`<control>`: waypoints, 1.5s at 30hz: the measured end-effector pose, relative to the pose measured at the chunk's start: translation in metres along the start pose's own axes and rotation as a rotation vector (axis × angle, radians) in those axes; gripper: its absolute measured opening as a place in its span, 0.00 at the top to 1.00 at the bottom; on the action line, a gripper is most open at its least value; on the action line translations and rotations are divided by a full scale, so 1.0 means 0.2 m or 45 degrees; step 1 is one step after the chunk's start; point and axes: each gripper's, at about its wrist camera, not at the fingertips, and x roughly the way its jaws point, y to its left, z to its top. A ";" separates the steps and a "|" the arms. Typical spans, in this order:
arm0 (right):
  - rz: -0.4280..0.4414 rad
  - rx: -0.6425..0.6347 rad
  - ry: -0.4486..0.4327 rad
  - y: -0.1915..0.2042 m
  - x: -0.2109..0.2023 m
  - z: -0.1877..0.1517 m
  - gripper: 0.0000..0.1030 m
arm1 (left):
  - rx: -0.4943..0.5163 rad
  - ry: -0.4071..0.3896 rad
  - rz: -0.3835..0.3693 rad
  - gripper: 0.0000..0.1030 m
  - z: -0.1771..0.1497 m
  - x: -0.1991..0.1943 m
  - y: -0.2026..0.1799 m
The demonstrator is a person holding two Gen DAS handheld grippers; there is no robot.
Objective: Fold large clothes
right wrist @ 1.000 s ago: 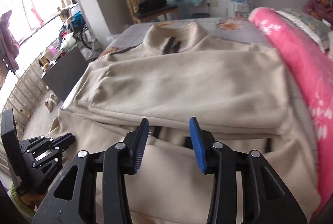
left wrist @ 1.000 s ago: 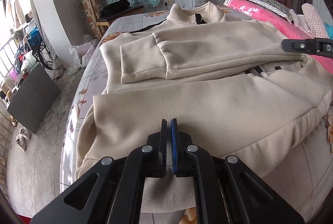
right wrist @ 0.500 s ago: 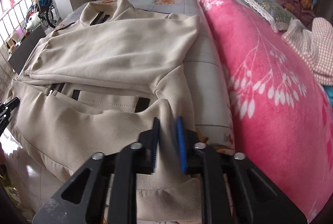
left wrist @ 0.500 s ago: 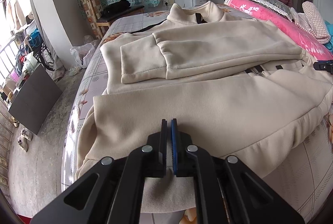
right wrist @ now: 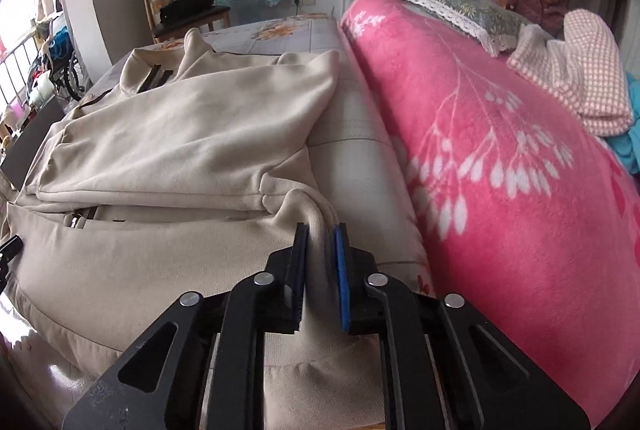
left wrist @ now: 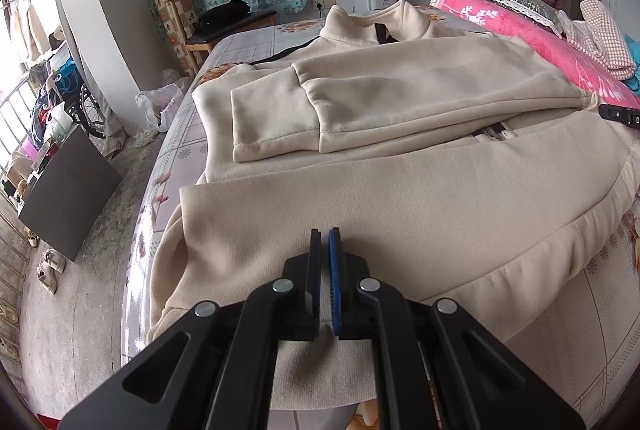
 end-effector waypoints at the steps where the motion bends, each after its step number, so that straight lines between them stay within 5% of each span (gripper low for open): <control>1: -0.023 0.007 0.002 -0.01 -0.03 0.01 0.68 | 0.001 -0.001 0.000 0.96 0.00 0.00 0.00; 6: -0.006 0.004 -0.170 0.02 -0.38 0.03 0.59 | 0.006 -0.002 0.001 0.96 0.00 0.00 0.00; 9: 0.220 -0.075 -0.189 0.17 -0.50 -0.03 0.57 | 0.007 -0.002 0.002 0.96 0.00 0.00 0.00; 14: 0.530 -0.430 -0.086 0.65 -0.49 -0.23 0.71 | 0.013 -0.002 0.000 0.96 0.00 0.00 0.00; 18: 0.474 -0.596 -0.013 0.88 -0.32 -0.32 0.84 | 0.016 -0.002 -0.003 0.96 0.00 0.00 0.00; 23: 0.547 -0.453 0.043 0.83 -0.20 -0.24 0.93 | -0.037 -0.015 -0.036 0.95 0.01 -0.06 0.06; 27: 0.538 -0.455 0.063 0.85 -0.18 -0.25 0.93 | -0.073 -0.139 -0.217 0.95 0.02 -0.24 0.06; 33: 0.505 -0.331 0.096 0.83 -0.11 -0.22 0.99 | 0.138 -0.144 -0.491 0.95 0.03 -0.31 -0.26; 38: 0.554 -0.220 0.122 0.78 -0.01 -0.19 1.00 | 0.168 -0.006 -0.414 0.94 0.01 -0.09 -0.41; 45: 0.563 -0.154 0.085 0.77 0.04 -0.13 1.00 | 0.116 -0.022 -0.450 0.94 0.01 -0.07 -0.38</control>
